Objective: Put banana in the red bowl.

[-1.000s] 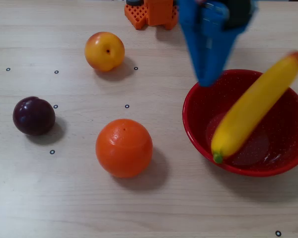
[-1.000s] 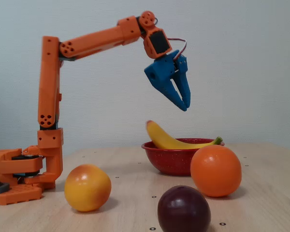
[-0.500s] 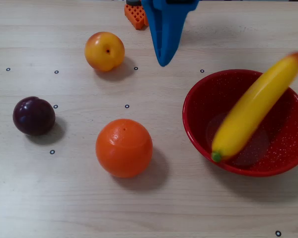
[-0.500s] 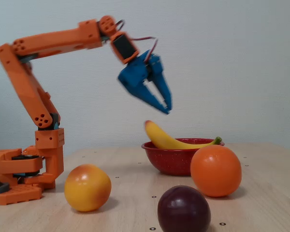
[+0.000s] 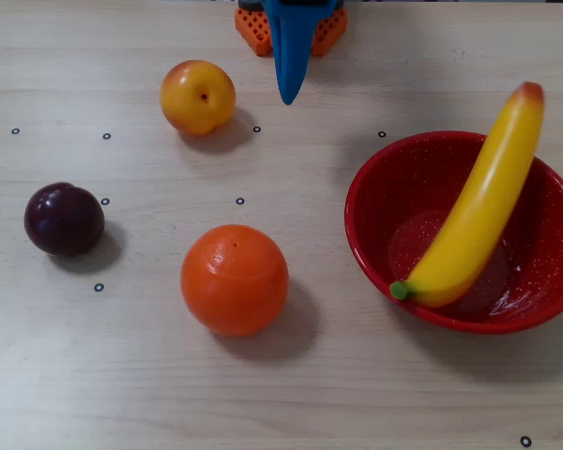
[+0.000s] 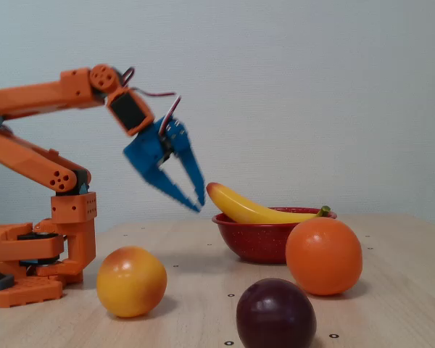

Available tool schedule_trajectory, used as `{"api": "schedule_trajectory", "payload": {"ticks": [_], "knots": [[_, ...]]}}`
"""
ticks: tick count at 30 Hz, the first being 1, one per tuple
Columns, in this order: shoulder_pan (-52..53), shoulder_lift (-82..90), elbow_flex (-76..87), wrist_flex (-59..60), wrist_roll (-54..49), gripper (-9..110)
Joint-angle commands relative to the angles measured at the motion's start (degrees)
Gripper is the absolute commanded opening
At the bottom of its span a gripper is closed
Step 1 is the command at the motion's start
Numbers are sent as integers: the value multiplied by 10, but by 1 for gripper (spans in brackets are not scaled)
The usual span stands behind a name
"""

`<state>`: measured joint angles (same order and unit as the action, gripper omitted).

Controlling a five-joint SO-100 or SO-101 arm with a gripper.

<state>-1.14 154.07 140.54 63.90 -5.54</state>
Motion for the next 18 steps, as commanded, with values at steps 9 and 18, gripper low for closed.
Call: {"api": "schedule_trajectory", "payload": {"ticks": [9,18], "knots": [[4,209,197,-7,54,0],[12,343,330,32,66,0]]}}
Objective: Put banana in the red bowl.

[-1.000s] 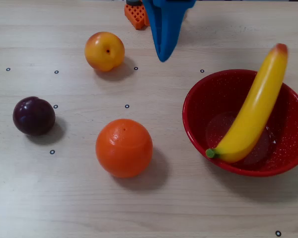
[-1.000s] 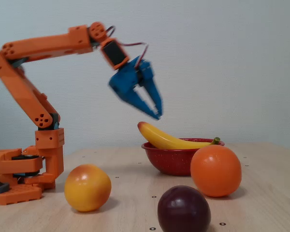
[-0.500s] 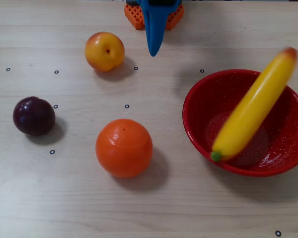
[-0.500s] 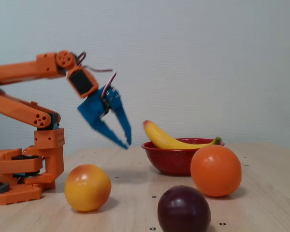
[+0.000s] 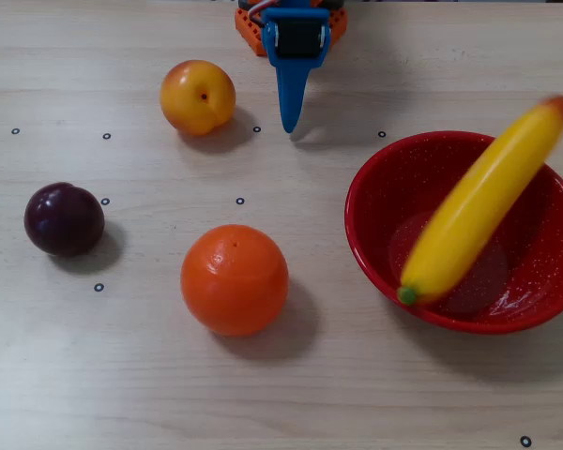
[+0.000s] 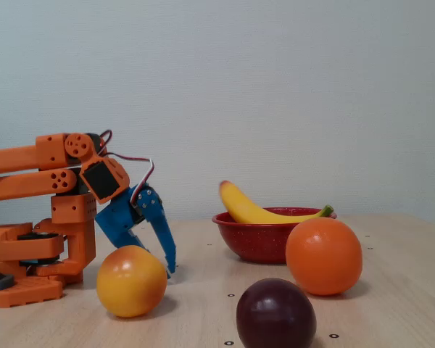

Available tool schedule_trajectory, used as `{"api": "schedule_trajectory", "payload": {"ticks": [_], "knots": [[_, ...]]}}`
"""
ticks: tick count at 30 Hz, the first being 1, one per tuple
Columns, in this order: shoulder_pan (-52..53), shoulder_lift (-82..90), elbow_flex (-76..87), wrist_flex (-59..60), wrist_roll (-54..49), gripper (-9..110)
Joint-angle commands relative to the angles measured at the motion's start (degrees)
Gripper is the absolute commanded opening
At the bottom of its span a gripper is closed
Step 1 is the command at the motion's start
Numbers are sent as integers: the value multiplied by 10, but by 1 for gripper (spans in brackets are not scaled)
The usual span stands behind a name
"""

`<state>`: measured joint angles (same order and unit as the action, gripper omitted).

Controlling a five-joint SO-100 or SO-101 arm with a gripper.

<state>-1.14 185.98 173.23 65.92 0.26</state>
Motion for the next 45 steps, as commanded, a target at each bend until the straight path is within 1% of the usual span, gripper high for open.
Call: {"api": "schedule_trajectory", "payload": {"ticks": [1,9,15,29,34,36,38,45], "knots": [[17,35,14,18,8,0],[27,48,33,40,14,0],[27,48,19,101,24,0],[25,48,19,102,21,0],[37,48,19,102,35,0],[37,48,19,102,34,1],[37,48,19,102,34,0],[37,48,19,102,33,0]]}}
